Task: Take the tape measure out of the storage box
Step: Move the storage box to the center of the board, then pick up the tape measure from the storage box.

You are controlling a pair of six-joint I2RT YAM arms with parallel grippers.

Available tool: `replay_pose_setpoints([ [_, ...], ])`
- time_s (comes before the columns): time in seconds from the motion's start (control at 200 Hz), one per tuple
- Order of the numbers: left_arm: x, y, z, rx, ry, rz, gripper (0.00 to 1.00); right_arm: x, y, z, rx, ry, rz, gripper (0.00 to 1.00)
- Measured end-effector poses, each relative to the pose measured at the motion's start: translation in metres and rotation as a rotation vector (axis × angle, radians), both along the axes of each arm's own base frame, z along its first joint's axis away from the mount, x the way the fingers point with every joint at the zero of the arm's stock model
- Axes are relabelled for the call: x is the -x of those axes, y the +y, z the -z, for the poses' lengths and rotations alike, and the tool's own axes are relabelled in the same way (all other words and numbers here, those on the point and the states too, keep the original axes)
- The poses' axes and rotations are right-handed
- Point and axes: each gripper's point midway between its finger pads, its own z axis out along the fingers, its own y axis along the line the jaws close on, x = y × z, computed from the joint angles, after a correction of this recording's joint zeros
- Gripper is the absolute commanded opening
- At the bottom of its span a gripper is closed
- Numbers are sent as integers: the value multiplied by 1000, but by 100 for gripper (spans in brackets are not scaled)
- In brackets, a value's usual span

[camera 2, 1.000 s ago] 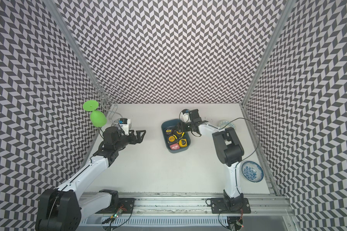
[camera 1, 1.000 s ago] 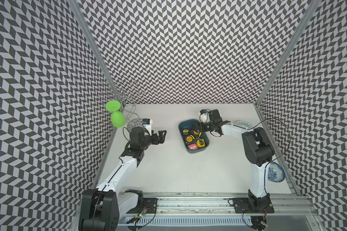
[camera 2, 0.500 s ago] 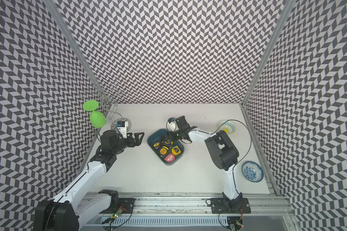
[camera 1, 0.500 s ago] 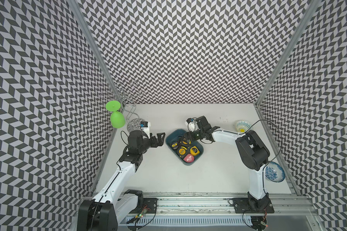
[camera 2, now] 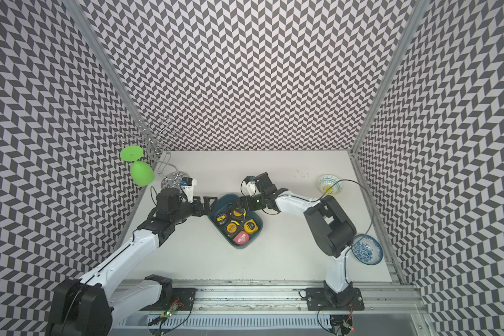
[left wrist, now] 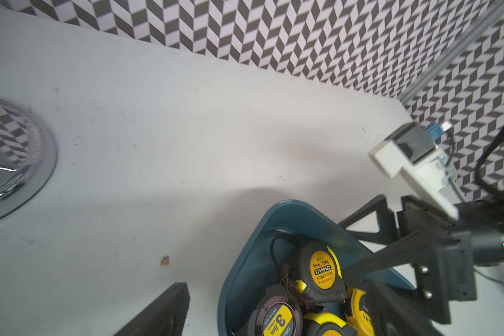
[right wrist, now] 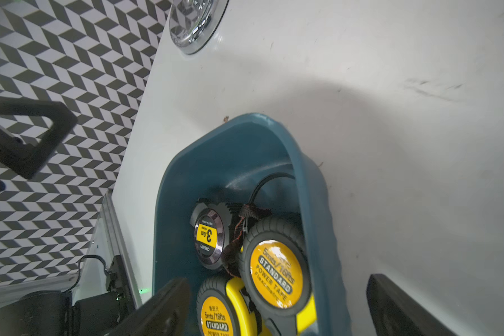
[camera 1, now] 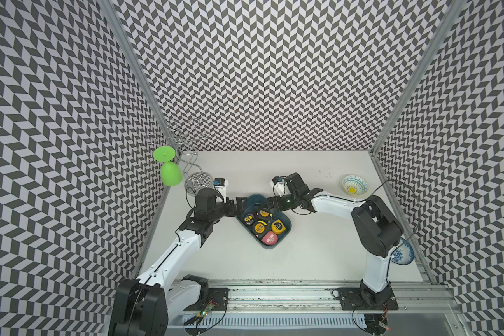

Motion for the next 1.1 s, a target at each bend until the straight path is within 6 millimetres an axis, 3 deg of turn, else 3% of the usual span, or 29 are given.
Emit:
replay_pose_setpoints([
  [0.15, -13, -35, -3, -63, 47, 84, 100, -17, -45, -31, -13, -50, 117, 100],
  [0.25, -20, -58, 1, -109, 86, 138, 100, -20, -76, -38, -10, -53, 185, 100],
  [0.561, -21, -105, 43, -250, 273, 265, 93, 1, -144, -12, 31, 46, 311, 100],
  [0.806, -20, -119, 81, -389, 391, 307, 90, 10, -164, -15, 21, 57, 345, 100],
  [1.102, -5, -111, 111, -509, 479, 301, 90, 14, -171, -13, 15, 64, 349, 100],
])
